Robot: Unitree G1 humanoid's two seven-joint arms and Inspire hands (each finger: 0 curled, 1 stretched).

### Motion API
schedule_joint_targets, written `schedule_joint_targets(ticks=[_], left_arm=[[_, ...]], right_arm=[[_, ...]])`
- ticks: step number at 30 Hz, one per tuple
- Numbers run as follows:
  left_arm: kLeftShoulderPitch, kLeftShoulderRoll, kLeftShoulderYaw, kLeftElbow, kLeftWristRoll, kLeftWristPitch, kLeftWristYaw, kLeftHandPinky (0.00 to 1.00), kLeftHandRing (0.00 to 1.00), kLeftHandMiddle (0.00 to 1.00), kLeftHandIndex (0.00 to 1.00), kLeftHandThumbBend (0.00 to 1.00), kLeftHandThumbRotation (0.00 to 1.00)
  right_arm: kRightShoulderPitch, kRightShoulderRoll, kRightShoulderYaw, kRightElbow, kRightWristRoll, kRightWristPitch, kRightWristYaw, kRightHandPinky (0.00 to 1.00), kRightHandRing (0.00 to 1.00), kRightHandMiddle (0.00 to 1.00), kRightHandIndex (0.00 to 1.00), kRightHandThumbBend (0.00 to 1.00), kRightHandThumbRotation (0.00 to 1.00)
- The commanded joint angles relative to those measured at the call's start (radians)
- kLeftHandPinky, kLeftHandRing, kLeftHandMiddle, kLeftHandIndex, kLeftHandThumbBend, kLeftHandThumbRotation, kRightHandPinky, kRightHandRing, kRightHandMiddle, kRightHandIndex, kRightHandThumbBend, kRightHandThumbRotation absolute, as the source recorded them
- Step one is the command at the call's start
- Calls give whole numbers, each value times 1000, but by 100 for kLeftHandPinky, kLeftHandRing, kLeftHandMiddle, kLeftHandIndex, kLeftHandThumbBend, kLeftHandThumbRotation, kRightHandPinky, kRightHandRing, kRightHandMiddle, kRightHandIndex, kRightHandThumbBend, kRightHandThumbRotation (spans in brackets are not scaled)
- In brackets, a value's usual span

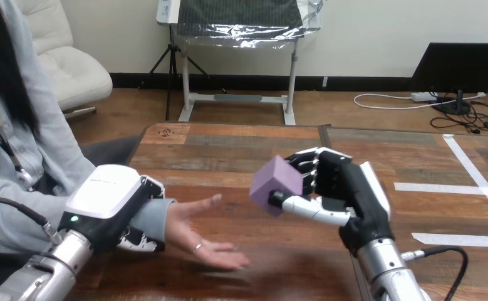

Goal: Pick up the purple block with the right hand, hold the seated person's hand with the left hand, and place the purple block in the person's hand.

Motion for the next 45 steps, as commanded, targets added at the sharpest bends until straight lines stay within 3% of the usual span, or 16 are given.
schedule_joint_targets(ticks=[1,10,22,45], left_arm=[[-53,-12,37,-114,-27,-25,13,25,27,32,33,90,0],[-47,-21,52,-158,-47,-14,-21,24,27,32,32,88,0],[-55,-34,54,-173,-41,-23,-16,25,27,32,32,86,0],[-75,-57,43,-160,-28,-34,-16,25,27,32,32,82,0]], right_arm=[[-59,12,8,7,16,-44,27,34,39,47,50,68,0],[-33,36,35,-15,-8,-36,28,34,39,47,51,68,0],[22,60,89,-71,-63,-26,10,32,37,45,50,70,0],[134,59,171,-224,-89,67,34,30,35,44,50,69,0]])
